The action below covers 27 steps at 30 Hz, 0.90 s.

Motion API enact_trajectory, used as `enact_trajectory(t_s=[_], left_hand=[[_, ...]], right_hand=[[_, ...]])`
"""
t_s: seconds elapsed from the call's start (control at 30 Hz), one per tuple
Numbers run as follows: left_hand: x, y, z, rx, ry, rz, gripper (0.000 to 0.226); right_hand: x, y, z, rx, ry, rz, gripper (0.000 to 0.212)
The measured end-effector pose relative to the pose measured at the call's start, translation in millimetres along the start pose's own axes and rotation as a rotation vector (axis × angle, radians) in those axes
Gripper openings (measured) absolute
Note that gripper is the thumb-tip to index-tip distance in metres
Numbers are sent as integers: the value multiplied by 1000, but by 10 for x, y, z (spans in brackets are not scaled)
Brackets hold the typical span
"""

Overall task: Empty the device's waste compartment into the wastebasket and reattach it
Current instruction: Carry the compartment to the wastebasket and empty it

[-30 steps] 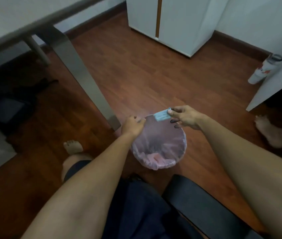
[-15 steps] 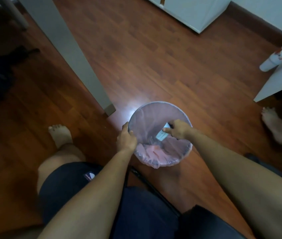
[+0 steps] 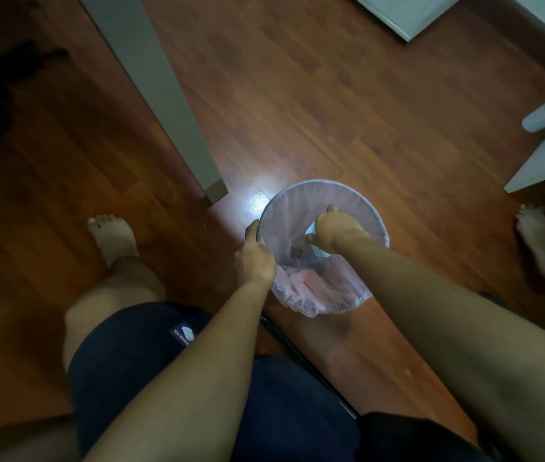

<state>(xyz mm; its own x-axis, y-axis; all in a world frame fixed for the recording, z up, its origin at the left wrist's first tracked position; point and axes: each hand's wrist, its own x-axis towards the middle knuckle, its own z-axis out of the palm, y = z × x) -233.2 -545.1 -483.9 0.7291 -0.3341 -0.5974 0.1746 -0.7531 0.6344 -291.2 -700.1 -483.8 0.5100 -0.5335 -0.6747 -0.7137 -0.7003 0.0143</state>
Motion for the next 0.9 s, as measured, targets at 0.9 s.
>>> enact_trajectory(t_s=[0.9], left_hand=[[-81, 367, -314, 128, -69, -11, 53]], right_hand=[[-418, -61, -625, 13, 34, -49, 55]])
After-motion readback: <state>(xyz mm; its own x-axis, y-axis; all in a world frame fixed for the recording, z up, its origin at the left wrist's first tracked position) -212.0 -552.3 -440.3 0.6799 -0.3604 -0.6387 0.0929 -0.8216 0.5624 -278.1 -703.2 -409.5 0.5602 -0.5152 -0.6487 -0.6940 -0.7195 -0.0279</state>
